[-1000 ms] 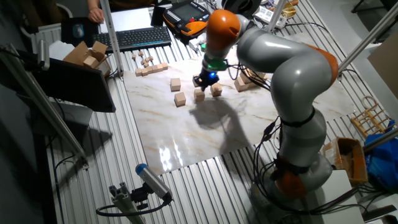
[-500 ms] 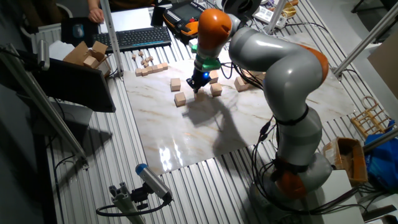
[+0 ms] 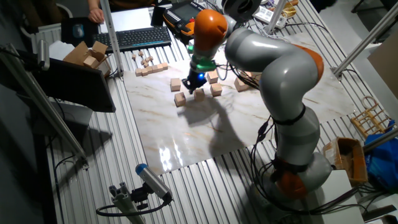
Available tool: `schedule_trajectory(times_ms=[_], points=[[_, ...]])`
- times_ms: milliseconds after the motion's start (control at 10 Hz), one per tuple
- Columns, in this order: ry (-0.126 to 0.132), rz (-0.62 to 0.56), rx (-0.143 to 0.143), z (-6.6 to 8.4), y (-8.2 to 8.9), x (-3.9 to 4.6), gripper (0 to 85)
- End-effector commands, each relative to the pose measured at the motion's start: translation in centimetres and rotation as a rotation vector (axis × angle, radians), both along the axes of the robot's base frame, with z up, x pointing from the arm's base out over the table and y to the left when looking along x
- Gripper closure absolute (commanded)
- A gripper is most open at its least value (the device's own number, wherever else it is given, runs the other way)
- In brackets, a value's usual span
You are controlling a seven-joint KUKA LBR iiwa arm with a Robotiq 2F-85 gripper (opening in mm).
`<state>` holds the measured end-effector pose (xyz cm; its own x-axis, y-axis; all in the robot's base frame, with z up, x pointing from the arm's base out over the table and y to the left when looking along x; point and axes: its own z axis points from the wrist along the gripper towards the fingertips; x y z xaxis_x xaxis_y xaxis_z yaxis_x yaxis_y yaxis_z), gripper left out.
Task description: Stack the blocks into a pyramid shape
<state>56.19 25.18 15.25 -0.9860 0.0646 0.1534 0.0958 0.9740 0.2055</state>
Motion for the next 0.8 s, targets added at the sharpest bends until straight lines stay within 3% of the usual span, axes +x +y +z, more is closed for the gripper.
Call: schedule_trajectory(times_ms=[0,400,500,700], points=[[-0.008,-0.113,0.0,-0.2,3.0,0.18,85.0],[-0.057,-0.193,-0.036,-1.8,7.2,0.91,85.0],[-0.081,-0.174,-0.063,-2.3,7.8,1.18,85.0],[-0.12,-0.057,-0.203,-3.8,8.4,2.16,85.0]])
